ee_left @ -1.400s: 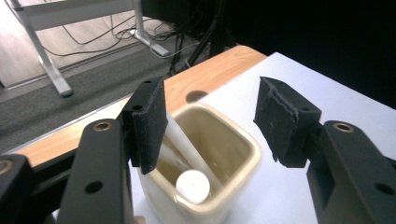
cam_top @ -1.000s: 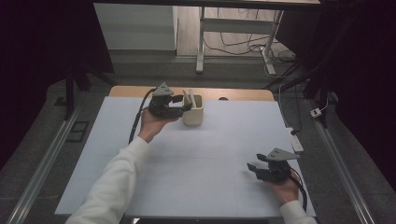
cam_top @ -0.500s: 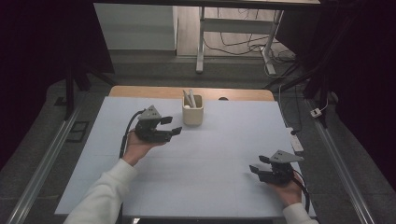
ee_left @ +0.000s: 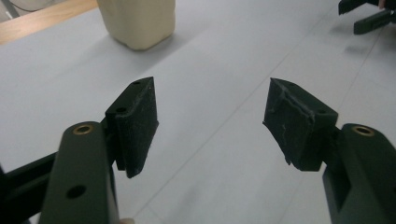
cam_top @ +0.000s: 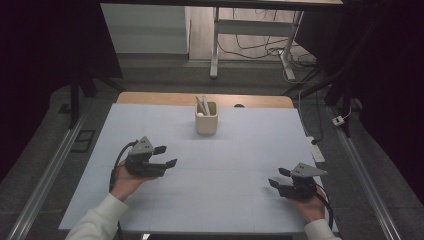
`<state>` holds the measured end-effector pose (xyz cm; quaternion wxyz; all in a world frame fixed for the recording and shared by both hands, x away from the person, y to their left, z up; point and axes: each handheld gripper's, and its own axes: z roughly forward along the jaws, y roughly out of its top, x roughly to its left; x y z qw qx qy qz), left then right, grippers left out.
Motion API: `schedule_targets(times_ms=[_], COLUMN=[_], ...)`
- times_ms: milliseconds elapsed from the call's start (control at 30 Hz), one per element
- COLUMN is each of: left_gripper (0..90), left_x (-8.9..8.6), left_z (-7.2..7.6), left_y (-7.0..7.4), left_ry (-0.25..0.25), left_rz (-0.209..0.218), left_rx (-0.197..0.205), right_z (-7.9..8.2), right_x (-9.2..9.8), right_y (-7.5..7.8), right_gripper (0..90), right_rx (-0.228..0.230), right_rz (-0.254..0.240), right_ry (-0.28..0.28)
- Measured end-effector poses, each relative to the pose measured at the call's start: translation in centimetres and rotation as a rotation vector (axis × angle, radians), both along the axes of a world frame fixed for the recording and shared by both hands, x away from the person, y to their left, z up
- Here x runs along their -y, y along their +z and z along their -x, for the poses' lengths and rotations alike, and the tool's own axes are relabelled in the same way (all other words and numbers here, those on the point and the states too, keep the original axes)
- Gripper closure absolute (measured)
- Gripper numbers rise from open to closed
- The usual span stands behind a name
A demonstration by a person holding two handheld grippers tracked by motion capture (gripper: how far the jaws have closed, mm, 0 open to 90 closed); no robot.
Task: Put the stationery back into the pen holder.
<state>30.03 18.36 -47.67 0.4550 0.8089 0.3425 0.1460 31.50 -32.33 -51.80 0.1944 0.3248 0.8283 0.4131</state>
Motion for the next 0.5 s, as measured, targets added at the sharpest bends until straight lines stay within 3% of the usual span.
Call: schedule_targets(times_ms=[500], left_gripper=[32.5], left_x=[-2.7], left_z=[3.2], left_y=[-2.1], left_ry=[0.037], left_rz=[-0.027], left_rx=[-0.037], right_z=[-0.1], right_x=[0.4], right_y=[0.0], right_gripper=[38.6], right_rx=[0.012], right_rz=[0.004], right_ry=[-0.013])
